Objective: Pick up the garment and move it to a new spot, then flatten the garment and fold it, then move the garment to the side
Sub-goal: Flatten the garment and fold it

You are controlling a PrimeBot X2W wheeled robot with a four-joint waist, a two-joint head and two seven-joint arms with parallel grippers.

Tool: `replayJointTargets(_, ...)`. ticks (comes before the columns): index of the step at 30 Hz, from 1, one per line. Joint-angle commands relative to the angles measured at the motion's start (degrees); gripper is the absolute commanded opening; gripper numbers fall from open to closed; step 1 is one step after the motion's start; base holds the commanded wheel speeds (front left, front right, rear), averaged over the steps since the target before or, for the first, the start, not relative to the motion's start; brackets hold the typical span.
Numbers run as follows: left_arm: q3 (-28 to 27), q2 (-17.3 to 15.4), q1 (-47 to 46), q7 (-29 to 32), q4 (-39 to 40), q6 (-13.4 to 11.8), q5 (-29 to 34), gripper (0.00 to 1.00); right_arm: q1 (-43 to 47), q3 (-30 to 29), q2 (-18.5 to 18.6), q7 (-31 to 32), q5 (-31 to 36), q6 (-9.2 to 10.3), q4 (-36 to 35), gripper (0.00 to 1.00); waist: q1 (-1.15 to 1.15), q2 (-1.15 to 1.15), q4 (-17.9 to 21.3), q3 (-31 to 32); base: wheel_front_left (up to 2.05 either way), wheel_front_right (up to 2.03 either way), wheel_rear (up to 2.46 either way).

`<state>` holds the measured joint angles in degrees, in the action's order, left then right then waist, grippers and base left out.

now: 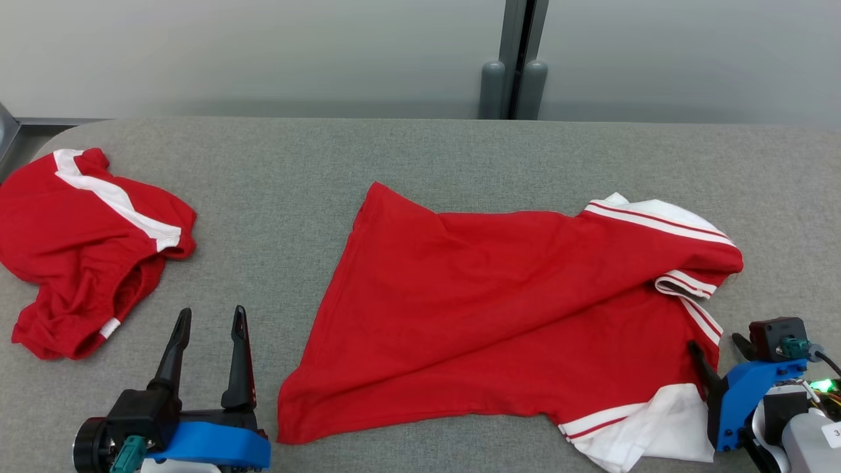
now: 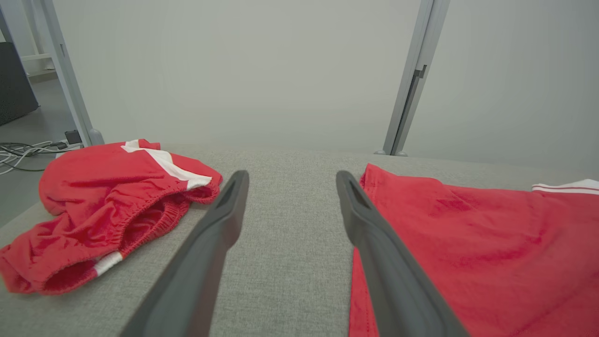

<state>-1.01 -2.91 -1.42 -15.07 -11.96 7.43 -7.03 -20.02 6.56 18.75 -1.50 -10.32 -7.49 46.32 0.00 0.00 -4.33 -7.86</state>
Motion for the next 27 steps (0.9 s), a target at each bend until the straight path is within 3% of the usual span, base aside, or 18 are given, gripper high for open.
replayJointTargets(1, 0.1, 0.0, -1.1, -0.1, 0.2, 0.1, -0.1, 1.0, -1.2, 0.6, -0.1, 0.5, -0.9, -0.01, 1.2, 1.0, 0.0, 0.0, -0.1, -0.3, 0.0, 0.0, 0.0)
replayJointTargets(2, 0.2, 0.1, -1.3, -0.1, 0.1, 0.1, -0.2, 1.0, -1.4, 1.3, 0.0, 0.5, -1.0, -0.01, 1.9, 1.0, 0.0, 0.0, -0.2, -0.5, 0.0, 0.0, 0.0)
replayJointTargets(3, 0.2, 0.0, -1.4, -0.1, 0.0, 0.1, -0.3, 1.0, -1.8, 1.8, -0.1, 0.4, -1.3, -0.02, 2.5, 0.83, 0.0, 0.0, -0.2, -0.6, 0.0, 0.0, 0.0)
replayJointTargets(5, 0.2, 0.0, -1.5, -0.1, -0.1, 0.1, -0.4, 1.0, -2.9, 2.6, -0.2, -0.2, -2.2, -0.02, 3.1, 0.0, 0.0, 0.0, -0.3, -0.8, 0.0, 0.0, 0.0)
replayJointTargets(15, 0.5, 0.0, -2.3, -0.1, -0.2, 0.1, -0.4, 1.0, -11.4, 0.7, 2.5, -5.5, -4.3, -0.01, 5.6, 0.0, 0.0, 0.0, -2.2, -1.3, 0.0, 0.0, 0.0)
replayJointTargets(20, 0.4, 0.0, -1.7, -0.1, -0.3, 0.1, -0.4, 1.0, -14.8, 0.0, 1.3, -6.9, -3.2, -0.01, 9.2, 0.0, 0.0, 0.0, -2.6, -1.1, 0.0, 0.0, 0.0)
replayJointTargets(21, 0.3, 0.0, -1.6, -0.1, -0.4, 0.1, -0.4, 1.0, -15.2, 0.2, 0.8, -7.1, -3.2, -0.01, 9.9, 0.97, 0.0, 0.0, -2.6, -1.1, 0.0, 0.0, 0.0)
replayJointTargets(27, 0.2, 0.0, -0.9, -0.1, -0.3, -0.2, -0.8, 1.0, -13.5, 0.1, -0.4, -10.3, -3.7, -0.01, 12.8, 1.0, 0.0, 0.0, -1.6, 0.2, 0.0, 0.0, 0.0)
